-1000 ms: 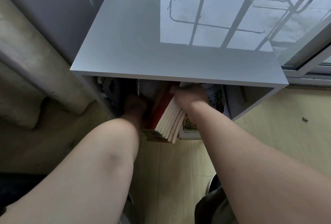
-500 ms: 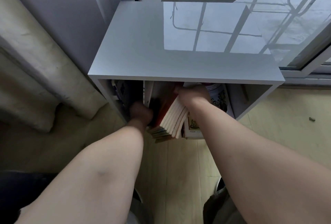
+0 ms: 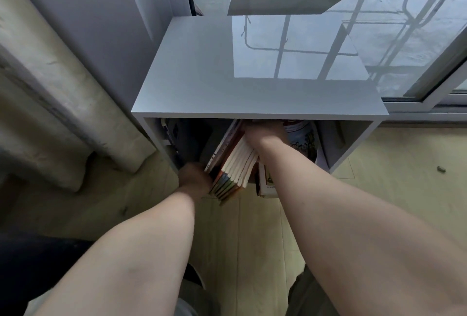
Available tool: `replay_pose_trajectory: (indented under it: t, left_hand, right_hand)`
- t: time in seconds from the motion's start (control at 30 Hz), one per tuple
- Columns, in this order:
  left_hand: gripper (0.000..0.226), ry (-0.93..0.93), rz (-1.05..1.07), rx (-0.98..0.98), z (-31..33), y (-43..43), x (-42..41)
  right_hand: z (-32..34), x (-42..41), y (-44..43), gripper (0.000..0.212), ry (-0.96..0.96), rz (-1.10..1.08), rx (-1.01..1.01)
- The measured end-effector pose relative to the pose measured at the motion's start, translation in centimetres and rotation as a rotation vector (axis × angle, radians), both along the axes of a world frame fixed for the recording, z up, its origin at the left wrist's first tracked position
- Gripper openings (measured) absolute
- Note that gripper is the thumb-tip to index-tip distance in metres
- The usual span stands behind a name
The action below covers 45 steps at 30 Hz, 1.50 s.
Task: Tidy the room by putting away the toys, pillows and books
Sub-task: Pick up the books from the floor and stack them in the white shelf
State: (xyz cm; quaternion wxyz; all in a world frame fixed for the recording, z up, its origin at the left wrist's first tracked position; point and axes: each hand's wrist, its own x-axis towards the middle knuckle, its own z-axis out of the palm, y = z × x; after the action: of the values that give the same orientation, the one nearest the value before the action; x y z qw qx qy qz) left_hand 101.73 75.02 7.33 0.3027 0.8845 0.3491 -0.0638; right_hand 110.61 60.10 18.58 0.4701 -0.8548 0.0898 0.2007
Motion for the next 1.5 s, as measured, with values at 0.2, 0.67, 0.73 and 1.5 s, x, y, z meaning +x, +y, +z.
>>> replay_pose_trajectory:
  t: [0.2, 0.67, 0.73, 1.5]
  left_hand:
    - [0.023, 0.047, -0.030, -0.061, -0.4, 0.1, -0.5]
    - [0.030, 0.065, -0.021, -0.147, -0.6, -1.1, 0.0]
    - [0.029, 0.085, 0.002, -0.104, -0.3, -1.2, 0.4]
    - [0.042, 0.177, 0.070, 0.102, 1.1, 1.4, 2.2]
  right_hand:
    - [0.3, -0.1, -0.5, 0.021, -0.028, 0.029, -0.003]
    - [0.4, 0.0, -1.6, 0.031, -0.051, 0.096, -0.109]
    - [0.4, 0.0, -1.6, 0.032, -0.043, 0.096, -0.114]
    - [0.9, -0.5, -1.2, 0.028, -0.054, 0.077, -0.087]
